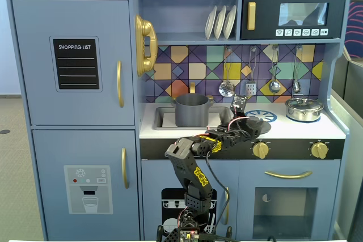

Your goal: Pick up the lid from the counter and put it on the gray recipient

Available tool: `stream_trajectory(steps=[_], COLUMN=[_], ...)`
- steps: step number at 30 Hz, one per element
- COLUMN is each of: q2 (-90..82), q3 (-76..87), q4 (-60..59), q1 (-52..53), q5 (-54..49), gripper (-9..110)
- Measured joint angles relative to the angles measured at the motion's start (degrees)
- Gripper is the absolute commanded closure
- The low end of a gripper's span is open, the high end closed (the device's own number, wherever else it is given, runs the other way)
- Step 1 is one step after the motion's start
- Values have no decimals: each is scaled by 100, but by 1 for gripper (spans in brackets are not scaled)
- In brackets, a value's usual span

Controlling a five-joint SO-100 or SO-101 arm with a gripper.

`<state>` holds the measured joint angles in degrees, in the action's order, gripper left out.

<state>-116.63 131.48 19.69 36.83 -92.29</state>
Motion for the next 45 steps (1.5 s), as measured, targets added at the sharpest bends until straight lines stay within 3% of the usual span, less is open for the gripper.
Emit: stream_trajectory(steps=[16, 20, 23, 45], q2=[1063, 1107, 1107, 483], q3=[-791, -817, -817, -1020], q4=[185, 185, 185, -88], q1=[-185, -185, -185, -563], q5=[-26, -26, -26, -44], gripper=[84, 90, 102, 102])
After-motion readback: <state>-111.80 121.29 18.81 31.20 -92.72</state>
